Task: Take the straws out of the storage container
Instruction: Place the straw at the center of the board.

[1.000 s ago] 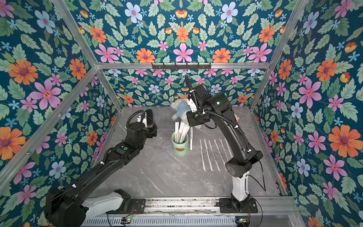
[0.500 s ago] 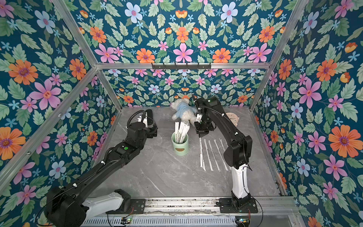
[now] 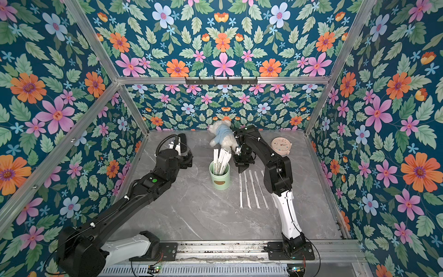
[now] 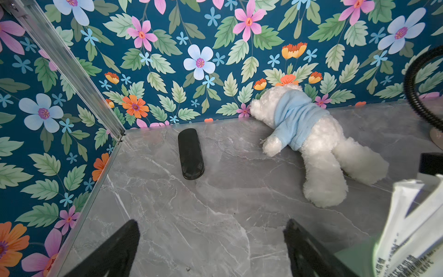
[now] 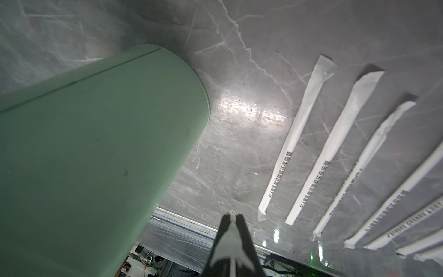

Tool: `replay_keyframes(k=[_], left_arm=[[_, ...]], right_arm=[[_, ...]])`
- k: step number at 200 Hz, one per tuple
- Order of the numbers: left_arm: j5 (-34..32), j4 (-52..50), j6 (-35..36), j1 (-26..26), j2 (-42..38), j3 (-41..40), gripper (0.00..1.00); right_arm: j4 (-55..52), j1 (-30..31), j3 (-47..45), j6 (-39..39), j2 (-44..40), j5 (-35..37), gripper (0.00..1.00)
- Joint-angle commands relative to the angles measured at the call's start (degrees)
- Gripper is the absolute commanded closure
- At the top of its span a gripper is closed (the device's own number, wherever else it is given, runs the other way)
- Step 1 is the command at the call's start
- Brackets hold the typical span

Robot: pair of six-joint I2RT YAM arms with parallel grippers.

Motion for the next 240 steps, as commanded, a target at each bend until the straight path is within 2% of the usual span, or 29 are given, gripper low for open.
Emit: replay_keyframes(k=[1, 189, 240], left_arm=[[-0.58, 1.03, 0.51, -0.03, 0.14, 0.36, 0.04], [-0.96, 0.95, 0.78, -0.02, 0.98, 0.39, 0.04], [-0.68, 0.95, 0.69, -0.06, 0.81, 0.48, 0.04]], right_arm=[[-1.12, -0.34, 0.21, -1.43, 1.39, -0.61, 0.92], [1.62, -1.80, 0.64, 0.06, 6.50, -0.60, 0.83], [4.97, -1.80, -5.11, 2.01, -1.96, -0.11, 0.83]])
